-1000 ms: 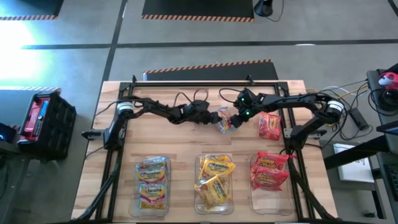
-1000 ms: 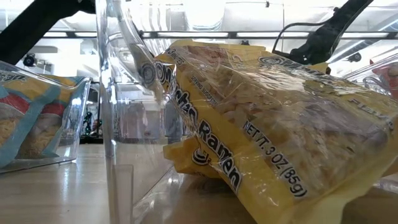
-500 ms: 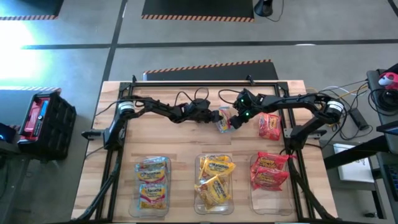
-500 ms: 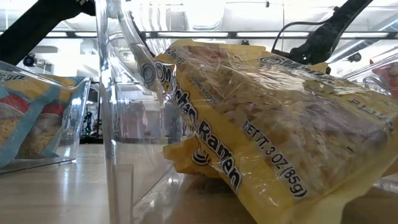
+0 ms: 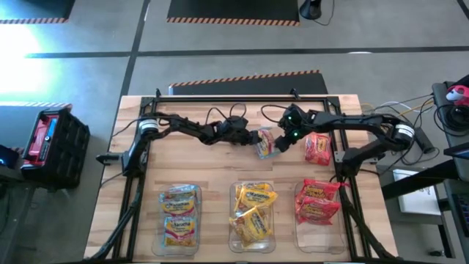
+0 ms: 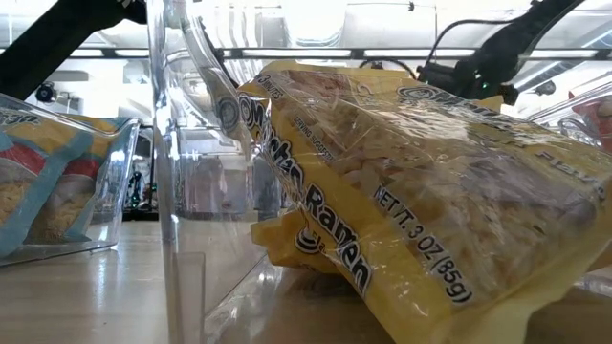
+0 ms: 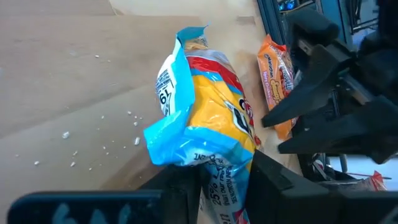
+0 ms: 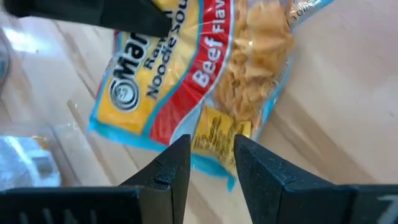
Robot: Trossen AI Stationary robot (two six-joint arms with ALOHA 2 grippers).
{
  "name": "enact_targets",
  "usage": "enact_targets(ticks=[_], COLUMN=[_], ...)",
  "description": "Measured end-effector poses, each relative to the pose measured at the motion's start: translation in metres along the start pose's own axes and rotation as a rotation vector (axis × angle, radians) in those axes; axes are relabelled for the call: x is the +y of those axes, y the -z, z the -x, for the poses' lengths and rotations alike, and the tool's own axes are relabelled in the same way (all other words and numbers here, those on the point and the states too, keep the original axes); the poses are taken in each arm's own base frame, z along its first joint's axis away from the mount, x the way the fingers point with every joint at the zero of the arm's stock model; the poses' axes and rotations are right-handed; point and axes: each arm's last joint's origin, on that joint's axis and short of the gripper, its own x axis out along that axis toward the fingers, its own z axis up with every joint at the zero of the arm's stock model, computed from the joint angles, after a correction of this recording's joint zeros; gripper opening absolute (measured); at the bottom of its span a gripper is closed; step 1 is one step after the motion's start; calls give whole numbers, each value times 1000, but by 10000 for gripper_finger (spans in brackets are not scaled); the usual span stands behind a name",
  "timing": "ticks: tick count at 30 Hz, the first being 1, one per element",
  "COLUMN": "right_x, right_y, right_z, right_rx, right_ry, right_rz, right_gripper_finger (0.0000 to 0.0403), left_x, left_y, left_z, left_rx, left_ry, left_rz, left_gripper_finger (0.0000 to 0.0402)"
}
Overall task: Sort Maruchan noodles
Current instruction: Put the blue noodle pack into the left transparent bin
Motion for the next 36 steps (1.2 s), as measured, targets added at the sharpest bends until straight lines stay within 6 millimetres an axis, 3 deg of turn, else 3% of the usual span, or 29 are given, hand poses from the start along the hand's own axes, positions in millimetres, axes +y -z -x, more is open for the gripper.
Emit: enact_targets(ticks=[11,20,24,30,36], right_x=[8,2,1,2,2], right_y=[7,18,20,19,19], right_z=[23,23,23,23,23], right_rx=[-11,80,98,95,96], right_ry=[2,88,93,90,90], right_rz=[7,2,8,39,48], right_gripper_finger=[114,114,114,114,114], left_x=[-1,-14,-27,-64,-100], left_y=[-26,-45,-46,-50,-34], left_z=[14,49,75,130,188], left_rx=[92,227,298,308,342], left_ry=[95,80,28,39,63], left_rz=[-76,-189,-264,-343,-362], left_gripper_finger=[75,75,75,75,75])
